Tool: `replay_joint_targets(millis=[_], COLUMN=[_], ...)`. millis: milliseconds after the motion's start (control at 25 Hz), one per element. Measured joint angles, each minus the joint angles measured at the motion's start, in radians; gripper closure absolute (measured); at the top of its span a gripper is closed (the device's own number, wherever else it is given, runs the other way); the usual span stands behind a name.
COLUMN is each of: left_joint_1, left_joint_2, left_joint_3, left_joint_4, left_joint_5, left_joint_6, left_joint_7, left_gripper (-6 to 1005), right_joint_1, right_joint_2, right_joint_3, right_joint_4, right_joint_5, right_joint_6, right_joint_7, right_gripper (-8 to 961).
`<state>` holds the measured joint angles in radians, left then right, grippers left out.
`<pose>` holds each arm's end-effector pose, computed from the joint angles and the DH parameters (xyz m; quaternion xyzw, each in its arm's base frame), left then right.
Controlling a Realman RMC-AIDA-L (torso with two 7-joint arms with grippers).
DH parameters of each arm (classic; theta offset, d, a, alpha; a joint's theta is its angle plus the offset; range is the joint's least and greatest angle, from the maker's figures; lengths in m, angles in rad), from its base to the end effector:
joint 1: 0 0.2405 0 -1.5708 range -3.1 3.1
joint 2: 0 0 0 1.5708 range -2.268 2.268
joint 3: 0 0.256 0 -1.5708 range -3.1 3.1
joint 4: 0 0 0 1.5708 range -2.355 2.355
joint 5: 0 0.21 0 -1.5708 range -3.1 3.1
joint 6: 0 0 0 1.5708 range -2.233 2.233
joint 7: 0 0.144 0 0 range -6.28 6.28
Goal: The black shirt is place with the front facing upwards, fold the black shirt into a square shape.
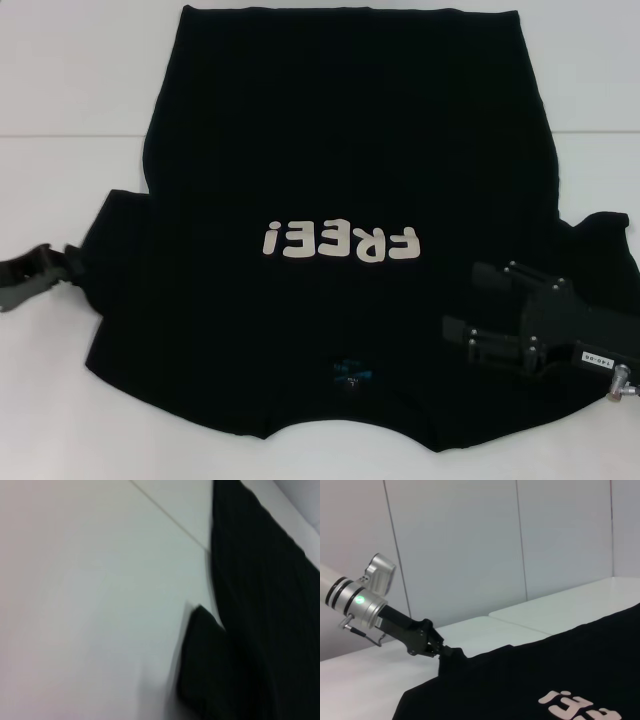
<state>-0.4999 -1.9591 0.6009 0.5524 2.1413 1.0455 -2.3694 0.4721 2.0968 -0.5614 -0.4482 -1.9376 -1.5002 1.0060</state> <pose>-0.3709 0.3596 0.0537 -0.6247 -0.6920 -0.2208 0.2866 0.2903 0.3050 -0.0247 -0.9194 0.1752 0.2850 0.2068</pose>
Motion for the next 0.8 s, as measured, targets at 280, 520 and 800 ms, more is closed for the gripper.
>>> replay_joint_targets(millis=[280,520,800], left_joint_1=[0.015,0.005,-0.021], left_joint_2=[0.021,0.038,0.054], left_joint_3=[-0.064,-0.082,-0.084], left_joint_4=[0.038,0.06,0.081], left_joint_5=[0.0,0.0,0.0], left_joint_6=[0.007,0.018,0.039], left_joint_7=[0.014,0.015,0.003], left_gripper=[969,970,965], right_joint_1=[-0.002,0.002,0.002], right_joint_2=[0.0,0.0,0.0], right_joint_3=[0.0,0.0,-0.001], right_joint_4=[0.01,0.022,0.024], right_joint_5=[0.017,0.017,0.017], right_joint_6=[0.004,0.008,0.008], right_joint_7=[-0.008,-0.008,-0.009], right_gripper=[39,39,38])
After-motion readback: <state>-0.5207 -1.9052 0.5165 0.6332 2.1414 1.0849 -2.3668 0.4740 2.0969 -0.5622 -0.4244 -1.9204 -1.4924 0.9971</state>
